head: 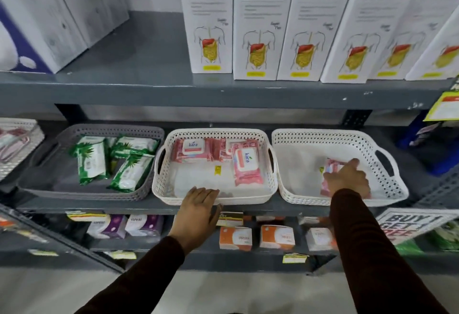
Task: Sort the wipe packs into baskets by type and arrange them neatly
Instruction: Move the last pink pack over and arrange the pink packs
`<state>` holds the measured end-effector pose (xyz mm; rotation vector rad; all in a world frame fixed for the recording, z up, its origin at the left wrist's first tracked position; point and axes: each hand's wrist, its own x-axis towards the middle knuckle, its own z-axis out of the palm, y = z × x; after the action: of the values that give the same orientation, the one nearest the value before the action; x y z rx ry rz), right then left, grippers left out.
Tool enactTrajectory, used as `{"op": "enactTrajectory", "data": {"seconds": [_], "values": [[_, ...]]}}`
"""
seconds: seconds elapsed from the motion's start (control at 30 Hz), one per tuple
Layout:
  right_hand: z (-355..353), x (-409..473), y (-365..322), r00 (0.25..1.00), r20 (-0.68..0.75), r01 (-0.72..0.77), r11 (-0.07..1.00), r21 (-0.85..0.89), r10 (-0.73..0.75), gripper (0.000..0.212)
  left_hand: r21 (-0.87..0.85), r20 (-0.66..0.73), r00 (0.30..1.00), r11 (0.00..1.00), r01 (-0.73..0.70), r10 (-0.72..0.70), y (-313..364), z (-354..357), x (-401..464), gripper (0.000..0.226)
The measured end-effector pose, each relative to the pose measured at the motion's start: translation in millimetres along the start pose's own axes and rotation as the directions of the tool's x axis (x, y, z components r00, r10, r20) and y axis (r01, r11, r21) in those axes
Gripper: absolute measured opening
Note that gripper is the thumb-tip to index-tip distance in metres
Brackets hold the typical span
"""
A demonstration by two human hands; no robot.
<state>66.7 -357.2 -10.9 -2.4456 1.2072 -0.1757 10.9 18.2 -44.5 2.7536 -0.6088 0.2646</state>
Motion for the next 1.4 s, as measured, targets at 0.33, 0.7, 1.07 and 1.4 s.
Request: {"op": "enactTrajectory", "data": {"seconds": [0.33, 0.7, 1.07, 1.4], "values": [[-10, -108, -93, 0.835, -0.255, 0.547, 0.684, 0.482, -0.488, 0.064, 0.012, -0.081, 0.996, 0.999, 0.037, -0.036, -55, -22, -25, 0.039], [97, -206, -187, 0.446, 0.379, 0.834, 0.53, 0.153, -0.811, 0.056, 0.055, -0.006, 0.997, 0.996, -0.074, 0.075, -84, -34, -29, 0.039], [76, -150, -153, 0.885, 0.098, 0.457, 0.89, 0.01, -0.455, 0.061, -0.079, 0.056, 0.995, 0.994, -0.079, 0.084, -87, -56, 45, 0.033], [63, -135, -151, 0.768, 0.307, 0.607, 0.792, -0.067, -0.563, 0.043, 0.133, 0.338, 0.937, 0.982, -0.137, 0.085, -98, -37, 87, 0.055]]}}
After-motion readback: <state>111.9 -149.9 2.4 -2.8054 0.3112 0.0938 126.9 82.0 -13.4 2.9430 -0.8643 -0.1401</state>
